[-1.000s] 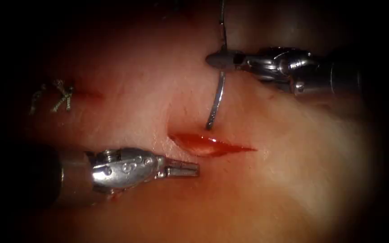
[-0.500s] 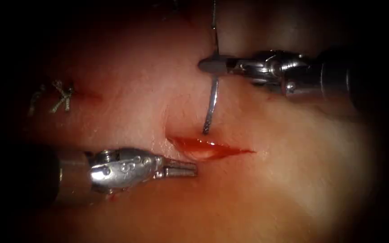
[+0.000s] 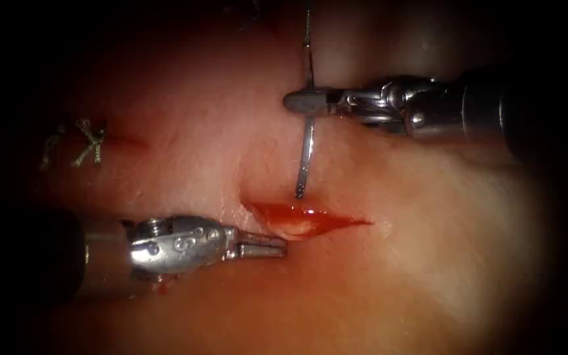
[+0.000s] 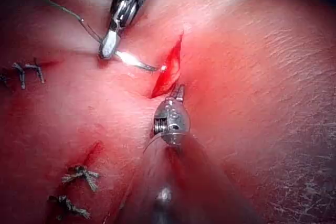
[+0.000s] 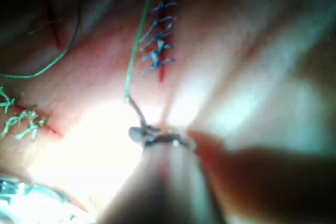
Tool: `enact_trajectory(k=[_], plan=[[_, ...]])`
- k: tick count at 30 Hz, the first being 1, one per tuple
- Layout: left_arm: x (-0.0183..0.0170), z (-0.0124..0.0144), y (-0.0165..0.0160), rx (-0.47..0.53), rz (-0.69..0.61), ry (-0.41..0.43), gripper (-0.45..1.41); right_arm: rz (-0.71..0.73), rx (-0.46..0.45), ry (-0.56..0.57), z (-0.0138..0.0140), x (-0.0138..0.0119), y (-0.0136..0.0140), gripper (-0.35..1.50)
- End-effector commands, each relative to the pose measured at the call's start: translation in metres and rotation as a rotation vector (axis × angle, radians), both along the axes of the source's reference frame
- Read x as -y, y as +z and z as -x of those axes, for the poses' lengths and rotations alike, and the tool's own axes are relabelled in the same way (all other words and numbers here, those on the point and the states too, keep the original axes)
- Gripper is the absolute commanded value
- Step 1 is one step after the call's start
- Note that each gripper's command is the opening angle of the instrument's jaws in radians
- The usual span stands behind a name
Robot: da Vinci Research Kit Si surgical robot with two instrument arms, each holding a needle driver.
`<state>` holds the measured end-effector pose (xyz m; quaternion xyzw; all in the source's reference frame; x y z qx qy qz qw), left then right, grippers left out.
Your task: Wound Closure
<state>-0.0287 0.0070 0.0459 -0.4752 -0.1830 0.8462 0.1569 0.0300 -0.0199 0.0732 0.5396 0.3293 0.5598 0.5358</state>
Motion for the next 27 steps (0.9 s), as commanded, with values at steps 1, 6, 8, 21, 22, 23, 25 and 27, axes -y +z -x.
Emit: enact_trajectory(k=[1,6,8,21,22,23,25,27], plan=[[0.0001,0.0005,0.0007,0.002,0.002,0.001,-0.45,-0.021,-0.010,0.011,-0.0007,-0.0002,0.0005,-0.35],[0.0001,0.0004,0.0006,0.002,0.002,0.002,-0.45,-0.089,-0.019,0.035,-0.0007,-0.0001,0.0004,-0.35],[0.0001,0.0004,0.0006,0.003,0.007,0.005,-0.45,-0.118,-0.018,0.044,-0.0008,0.0000,0.0003,-0.35],[0.0002,0.0003,0.0006,0.005,0.012,0.009,-0.45,-0.196,-0.057,0.012,-0.0015,0.0015,-0.0007,-0.35],[0.0002,0.0003,0.0006,0.003,0.013,0.007,-0.45,-0.207,-0.057,0.010,-0.0015,0.0019,-0.0009,-0.35],[0.0002,0.0003,0.0006,0.003,0.013,0.007,-0.45,-0.207,-0.057,0.010,-0.0015,0.0019,-0.0009,-0.35],[0.0002,0.0003,0.0006,0.003,0.013,0.007,-0.45,-0.236,-0.057,0.002,-0.0015,0.0024,-0.0013,-0.35],[0.0002,0.0003,0.0006,0.004,0.018,0.010,-0.45,-0.247,-0.064,-0.010,-0.0016,0.0030,-0.0016,-0.35]])
